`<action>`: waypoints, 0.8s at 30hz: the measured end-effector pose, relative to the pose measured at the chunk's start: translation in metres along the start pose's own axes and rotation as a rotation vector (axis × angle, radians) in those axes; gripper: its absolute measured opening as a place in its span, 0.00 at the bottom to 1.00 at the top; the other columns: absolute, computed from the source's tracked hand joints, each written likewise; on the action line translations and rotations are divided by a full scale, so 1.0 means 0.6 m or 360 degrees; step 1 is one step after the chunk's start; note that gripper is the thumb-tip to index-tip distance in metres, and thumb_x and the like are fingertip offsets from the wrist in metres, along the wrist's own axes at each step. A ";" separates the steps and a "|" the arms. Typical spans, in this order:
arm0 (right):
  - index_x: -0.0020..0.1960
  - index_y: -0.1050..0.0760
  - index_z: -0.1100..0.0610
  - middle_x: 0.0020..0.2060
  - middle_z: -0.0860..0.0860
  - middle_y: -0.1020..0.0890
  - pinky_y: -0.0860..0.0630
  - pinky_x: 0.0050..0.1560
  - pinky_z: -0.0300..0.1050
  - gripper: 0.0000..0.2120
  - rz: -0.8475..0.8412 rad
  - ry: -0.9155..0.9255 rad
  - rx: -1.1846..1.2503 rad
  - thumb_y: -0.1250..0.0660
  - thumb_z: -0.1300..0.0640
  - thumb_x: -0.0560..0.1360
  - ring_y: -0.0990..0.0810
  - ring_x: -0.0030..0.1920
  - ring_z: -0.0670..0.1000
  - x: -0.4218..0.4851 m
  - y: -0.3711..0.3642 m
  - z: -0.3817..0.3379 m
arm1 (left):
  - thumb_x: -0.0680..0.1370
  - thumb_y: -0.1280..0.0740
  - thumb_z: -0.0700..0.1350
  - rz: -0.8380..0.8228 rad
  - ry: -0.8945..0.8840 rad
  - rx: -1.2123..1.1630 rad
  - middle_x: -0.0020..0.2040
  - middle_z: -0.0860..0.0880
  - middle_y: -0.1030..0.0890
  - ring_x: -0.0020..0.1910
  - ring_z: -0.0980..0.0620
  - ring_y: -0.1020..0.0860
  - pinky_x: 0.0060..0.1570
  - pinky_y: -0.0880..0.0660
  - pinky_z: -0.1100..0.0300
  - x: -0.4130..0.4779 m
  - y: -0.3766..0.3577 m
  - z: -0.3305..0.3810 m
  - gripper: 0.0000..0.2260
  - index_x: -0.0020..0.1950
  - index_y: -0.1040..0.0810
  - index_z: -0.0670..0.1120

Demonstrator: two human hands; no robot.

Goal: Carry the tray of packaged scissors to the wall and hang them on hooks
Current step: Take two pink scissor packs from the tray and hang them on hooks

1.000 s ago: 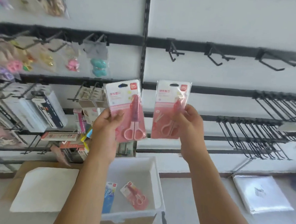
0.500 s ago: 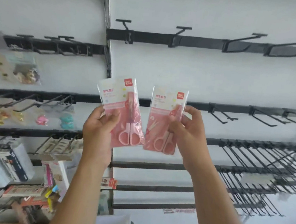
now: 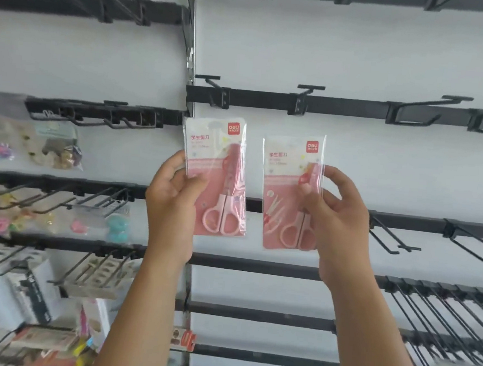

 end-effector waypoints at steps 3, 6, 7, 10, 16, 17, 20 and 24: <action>0.66 0.25 0.48 0.46 0.55 0.12 0.19 0.34 0.40 0.16 0.0026 0.0061 0.0022 0.29 0.57 0.79 0.13 0.42 0.50 0.013 -0.013 -0.006 | 0.77 0.32 0.33 -0.0027 -0.0069 0.0038 0.51 0.46 0.13 0.49 0.52 0.15 0.49 0.20 0.60 0.026 -0.004 0.011 0.21 0.66 0.24 0.52; 0.64 0.24 0.46 0.45 0.56 0.12 0.17 0.35 0.46 0.15 0.0019 0.0075 0.0024 0.29 0.57 0.79 0.13 0.42 0.51 0.023 -0.025 -0.007 | 0.77 0.32 0.34 -0.0032 -0.0141 0.0093 0.52 0.44 0.14 0.47 0.54 0.16 0.46 0.22 0.63 0.049 -0.006 0.019 0.23 0.68 0.26 0.52; 0.63 0.23 0.46 0.44 0.55 0.12 0.17 0.34 0.47 0.14 0.0009 0.0070 0.0034 0.29 0.57 0.79 0.13 0.40 0.50 0.026 -0.029 -0.006 | 0.77 0.32 0.33 -0.0039 -0.0162 0.0099 0.52 0.45 0.14 0.47 0.55 0.16 0.46 0.22 0.63 0.056 -0.008 0.021 0.22 0.67 0.26 0.54; 0.61 0.22 0.45 0.39 0.51 0.12 0.18 0.34 0.46 0.13 0.0011 0.0065 0.0058 0.29 0.58 0.79 0.14 0.37 0.47 0.035 -0.035 -0.001 | 0.78 0.33 0.33 -0.0058 -0.0209 0.0116 0.50 0.47 0.14 0.47 0.57 0.16 0.46 0.23 0.66 0.073 -0.013 0.027 0.22 0.62 0.25 0.57; 0.60 0.22 0.45 0.40 0.51 0.12 0.17 0.33 0.45 0.13 0.0039 0.0080 0.0048 0.29 0.58 0.79 0.13 0.38 0.48 0.045 -0.041 0.006 | 0.78 0.33 0.34 -0.0069 -0.0249 0.0142 0.48 0.52 0.13 0.48 0.56 0.16 0.46 0.22 0.65 0.085 -0.011 0.021 0.21 0.62 0.25 0.58; 0.60 0.22 0.44 0.40 0.51 0.12 0.17 0.33 0.46 0.13 0.0048 0.0085 0.0047 0.29 0.58 0.78 0.13 0.38 0.48 0.046 -0.041 0.007 | 0.78 0.33 0.34 -0.0059 -0.0243 0.0144 0.47 0.53 0.13 0.48 0.56 0.16 0.45 0.22 0.65 0.085 -0.010 0.018 0.21 0.62 0.25 0.59; 0.62 0.22 0.46 0.40 0.51 0.12 0.18 0.35 0.45 0.14 0.0083 0.0108 0.0041 0.29 0.58 0.79 0.13 0.39 0.48 0.050 -0.039 0.009 | 0.78 0.33 0.34 -0.0016 -0.0184 0.0145 0.46 0.55 0.12 0.46 0.57 0.15 0.42 0.22 0.65 0.087 -0.003 0.003 0.22 0.59 0.24 0.62; 0.65 0.23 0.50 0.40 0.51 0.12 0.18 0.37 0.45 0.16 0.0162 0.0180 0.0081 0.29 0.60 0.79 0.14 0.39 0.49 0.058 -0.031 -0.002 | 0.78 0.33 0.34 0.0010 -0.0135 0.0143 0.49 0.51 0.13 0.46 0.57 0.15 0.41 0.22 0.65 0.091 -0.002 -0.012 0.22 0.62 0.24 0.60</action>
Point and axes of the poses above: each hand's wrist, its own x-axis towards the middle knuckle, its own y-axis out of the back of the hand, z = x × y, the point moved 8 cm from there along x, towards the middle knuckle
